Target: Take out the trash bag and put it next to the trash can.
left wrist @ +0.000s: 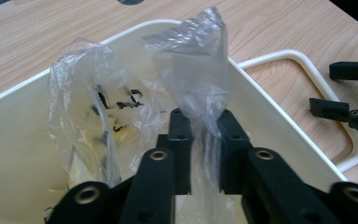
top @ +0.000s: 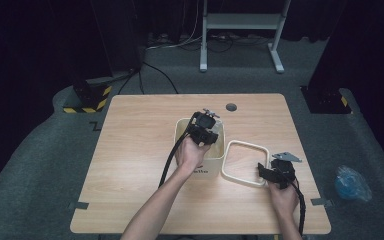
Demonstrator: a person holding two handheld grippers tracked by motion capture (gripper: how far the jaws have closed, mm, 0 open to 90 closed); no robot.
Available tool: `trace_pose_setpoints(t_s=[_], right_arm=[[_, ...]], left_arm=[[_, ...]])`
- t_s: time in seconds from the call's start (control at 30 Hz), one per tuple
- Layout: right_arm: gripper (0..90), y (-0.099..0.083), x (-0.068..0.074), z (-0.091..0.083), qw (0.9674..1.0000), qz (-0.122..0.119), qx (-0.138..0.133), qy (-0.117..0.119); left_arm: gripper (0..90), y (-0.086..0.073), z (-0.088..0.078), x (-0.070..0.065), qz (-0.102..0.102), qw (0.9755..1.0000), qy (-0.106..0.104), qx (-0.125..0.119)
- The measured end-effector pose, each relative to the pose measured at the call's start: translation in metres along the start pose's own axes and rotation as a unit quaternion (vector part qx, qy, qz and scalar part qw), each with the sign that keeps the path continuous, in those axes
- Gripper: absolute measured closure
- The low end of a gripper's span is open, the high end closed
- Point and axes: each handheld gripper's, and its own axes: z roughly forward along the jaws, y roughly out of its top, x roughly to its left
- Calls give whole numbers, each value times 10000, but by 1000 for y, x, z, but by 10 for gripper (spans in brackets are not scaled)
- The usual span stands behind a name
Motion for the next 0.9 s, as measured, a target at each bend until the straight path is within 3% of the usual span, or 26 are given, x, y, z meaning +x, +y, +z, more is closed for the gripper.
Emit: trace_pose_setpoints(t_s=[0.17, 0.43, 0.77, 0.9], right_arm=[[295, 0, 0, 0, 10000, 0, -1, 0], [295, 0, 0, 0, 10000, 1, 0, 0], [295, 0, 0, 0, 10000, -1, -1, 0], [295, 0, 0, 0, 10000, -1, -1, 0]], left_arm=[[867, 0, -2, 1, 56, 9999, 125, 4], [885, -1, -11, 2, 168, 9996, 223, -109], [889, -3, -27, 5, 319, 9986, 145, -390], [890, -3, -33, 10, 263, 9983, 85, -509]])
